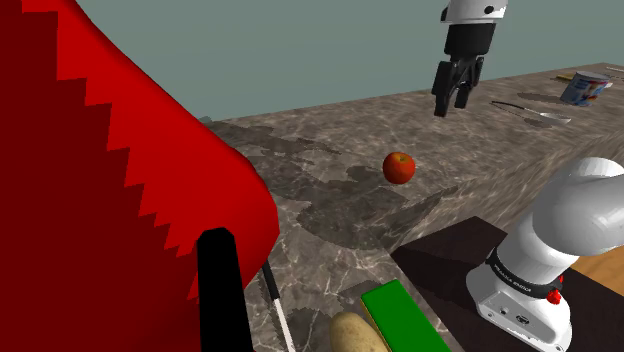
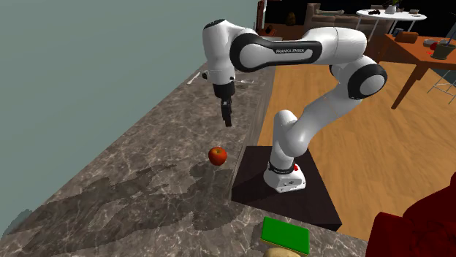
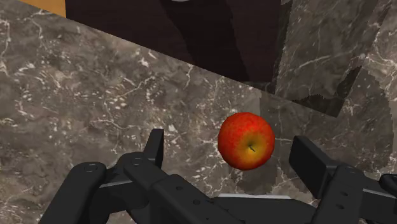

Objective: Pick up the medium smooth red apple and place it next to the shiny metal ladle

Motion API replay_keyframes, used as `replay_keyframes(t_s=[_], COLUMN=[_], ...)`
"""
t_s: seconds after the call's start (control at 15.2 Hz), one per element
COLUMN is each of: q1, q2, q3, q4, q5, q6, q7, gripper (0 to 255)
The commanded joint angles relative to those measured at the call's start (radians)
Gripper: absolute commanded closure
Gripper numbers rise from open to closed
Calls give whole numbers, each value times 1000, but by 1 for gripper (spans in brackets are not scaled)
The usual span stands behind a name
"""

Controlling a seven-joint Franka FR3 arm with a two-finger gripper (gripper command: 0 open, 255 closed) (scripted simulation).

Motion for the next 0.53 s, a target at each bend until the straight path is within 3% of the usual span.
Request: replay_keyframes(t_s=[0.0,0.46], q1=[0,84], q2=[0,190], q3=[0,96], q4=[0,-53], q5=[0,-14], q6=[0,148], q7=[0,-77], gripper=[0,0])
